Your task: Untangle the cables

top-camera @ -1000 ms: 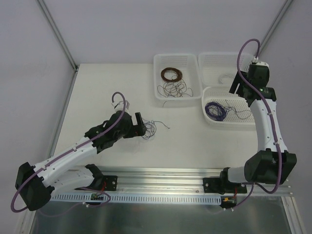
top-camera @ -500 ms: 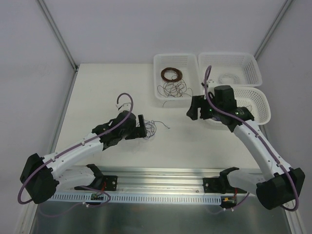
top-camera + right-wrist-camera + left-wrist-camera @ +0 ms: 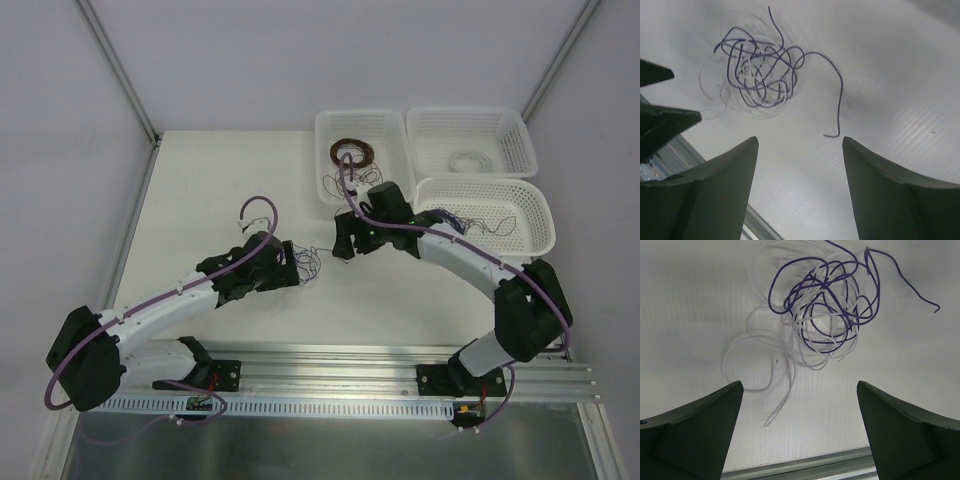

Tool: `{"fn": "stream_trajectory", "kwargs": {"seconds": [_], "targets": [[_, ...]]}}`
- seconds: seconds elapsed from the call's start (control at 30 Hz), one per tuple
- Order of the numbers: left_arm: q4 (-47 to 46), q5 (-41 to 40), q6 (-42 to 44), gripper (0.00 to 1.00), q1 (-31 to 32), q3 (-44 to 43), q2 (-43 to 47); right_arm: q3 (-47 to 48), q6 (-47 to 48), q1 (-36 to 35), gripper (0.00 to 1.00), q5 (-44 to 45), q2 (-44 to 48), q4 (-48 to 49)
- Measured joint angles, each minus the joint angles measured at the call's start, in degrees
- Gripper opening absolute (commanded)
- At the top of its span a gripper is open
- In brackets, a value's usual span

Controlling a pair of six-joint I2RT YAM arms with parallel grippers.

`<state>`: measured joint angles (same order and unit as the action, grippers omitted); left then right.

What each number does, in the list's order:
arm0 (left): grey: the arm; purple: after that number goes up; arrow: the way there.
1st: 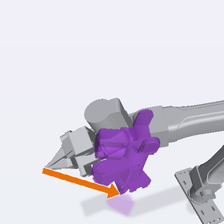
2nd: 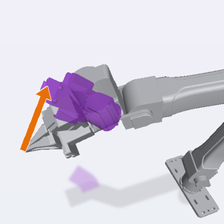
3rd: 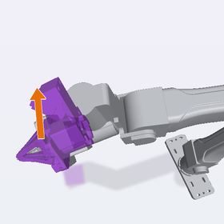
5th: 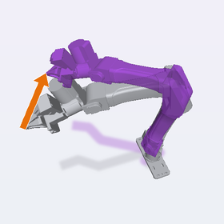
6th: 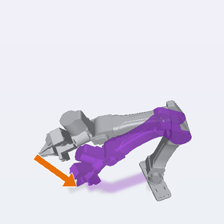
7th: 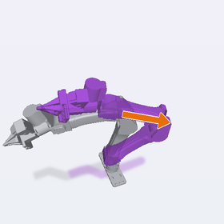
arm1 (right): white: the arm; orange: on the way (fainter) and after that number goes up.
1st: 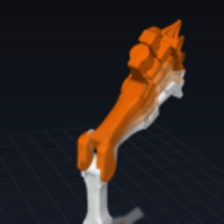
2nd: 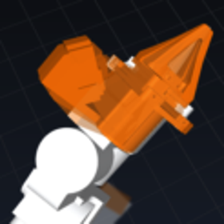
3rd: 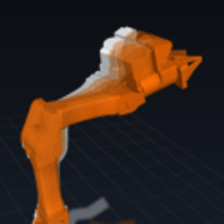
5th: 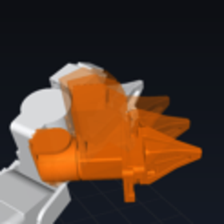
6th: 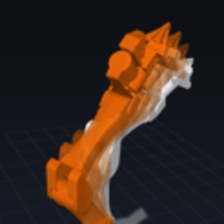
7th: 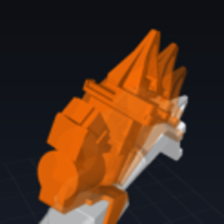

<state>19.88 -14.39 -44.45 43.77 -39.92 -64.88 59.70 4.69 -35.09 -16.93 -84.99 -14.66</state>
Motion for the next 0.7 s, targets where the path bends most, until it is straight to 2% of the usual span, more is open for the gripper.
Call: {"fn": "stream_trajectory", "kwargs": {"seconds": [0.27,0.4,0.7], "targets": [[0.1,-1.6,-1.4,0.99,0.0,1.6,-0.1,3.1,-15.1,-4.3,0.63,6.3,-8.8,7.7],[0.1,-2.5,-1.6,0.99,-0.3,1.6,-0.1,5.6,-22.3,-5.9,0.56,9.5,-13.3,9.8],[0.1,-2.7,-1.6,0.99,-0.4,2.1,-0.1,8.2,-29.3,-8.6,0.42,11.6,-20.2,12.1]]}}
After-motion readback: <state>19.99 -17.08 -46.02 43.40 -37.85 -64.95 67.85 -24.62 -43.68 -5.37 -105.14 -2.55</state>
